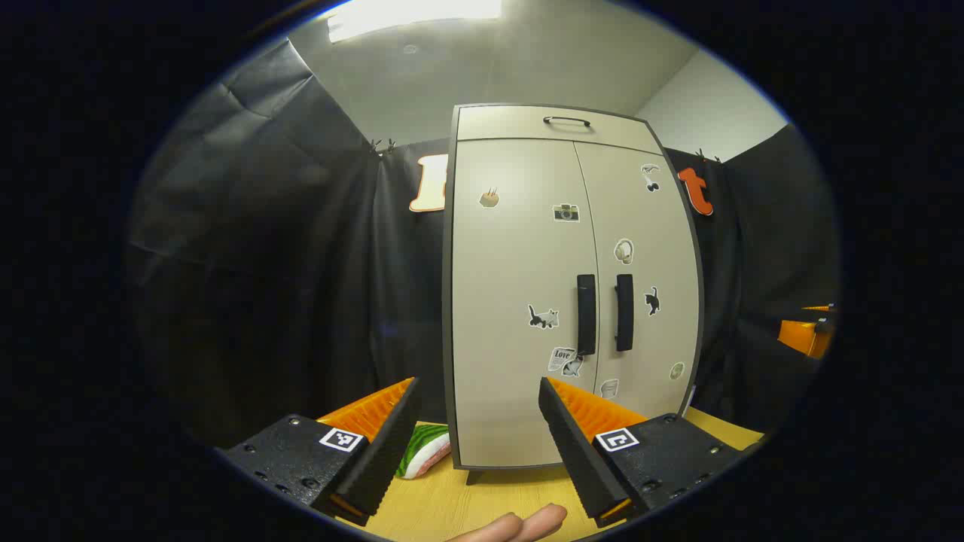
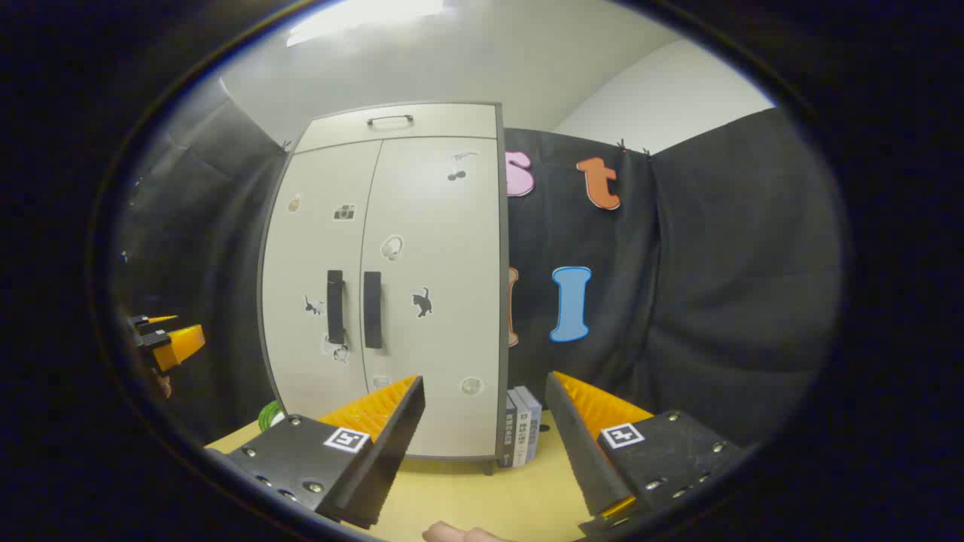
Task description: Open the right door of the double-door shoe cabinet with the right hand, and open the left door with the left hand.
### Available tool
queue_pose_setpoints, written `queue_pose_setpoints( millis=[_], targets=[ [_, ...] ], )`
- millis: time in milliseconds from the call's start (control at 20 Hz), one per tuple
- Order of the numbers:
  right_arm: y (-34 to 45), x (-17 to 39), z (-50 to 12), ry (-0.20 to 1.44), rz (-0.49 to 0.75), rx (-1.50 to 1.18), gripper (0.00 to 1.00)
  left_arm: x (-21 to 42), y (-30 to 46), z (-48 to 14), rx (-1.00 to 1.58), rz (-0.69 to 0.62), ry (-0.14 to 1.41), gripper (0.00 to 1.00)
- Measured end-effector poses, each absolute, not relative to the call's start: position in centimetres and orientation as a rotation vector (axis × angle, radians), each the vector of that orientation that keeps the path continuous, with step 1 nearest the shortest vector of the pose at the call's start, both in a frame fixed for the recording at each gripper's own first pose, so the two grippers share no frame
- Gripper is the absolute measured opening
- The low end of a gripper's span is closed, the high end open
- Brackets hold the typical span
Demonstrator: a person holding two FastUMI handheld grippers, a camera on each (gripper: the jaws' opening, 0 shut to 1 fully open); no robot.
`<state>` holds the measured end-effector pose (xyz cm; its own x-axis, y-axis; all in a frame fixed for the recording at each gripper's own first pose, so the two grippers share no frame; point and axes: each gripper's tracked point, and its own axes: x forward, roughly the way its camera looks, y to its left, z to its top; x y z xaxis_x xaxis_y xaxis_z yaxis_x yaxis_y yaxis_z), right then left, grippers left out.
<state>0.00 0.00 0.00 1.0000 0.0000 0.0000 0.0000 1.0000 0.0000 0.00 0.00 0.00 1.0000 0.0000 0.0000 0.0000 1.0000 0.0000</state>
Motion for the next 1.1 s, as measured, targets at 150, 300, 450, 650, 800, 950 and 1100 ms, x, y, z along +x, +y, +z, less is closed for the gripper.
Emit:
queue_pose_setpoints(
  millis=[150,300,450,650,800,950,1100],
  targets=[
    [0.4,-0.1,-0.2,0.003,0.016,-0.002,0.94,-0.4,-0.6,0.1,-0.009,-0.018,0.001,0.96],
    [0.4,-0.1,-0.6,0.008,0.023,-0.009,0.94,-0.7,-0.9,0.2,-0.021,-0.033,0.001,0.96],
    [0.1,-0.2,-1.2,0.016,0.024,-0.010,0.94,-0.9,-1.0,0.1,-0.024,-0.035,-0.004,0.96],
    [0.4,-0.4,-1.7,0.029,0.048,0.010,0.94,-0.7,-1.3,-0.4,-0.014,-0.047,0.007,0.96],
    [1.2,-0.4,-1.7,0.027,0.075,0.007,0.94,-0.6,-1.4,-0.9,-0.028,-0.052,0.024,0.96],
    [2.6,0.2,-2.0,0.041,0.117,0.014,0.94,-0.8,-1.0,-1.2,-0.026,-0.048,0.025,0.96],
    [4.3,1.6,-1.7,0.045,0.150,0.026,0.94,-0.7,-1.0,-1.5,-0.023,-0.049,0.028,0.96]
  ],
)
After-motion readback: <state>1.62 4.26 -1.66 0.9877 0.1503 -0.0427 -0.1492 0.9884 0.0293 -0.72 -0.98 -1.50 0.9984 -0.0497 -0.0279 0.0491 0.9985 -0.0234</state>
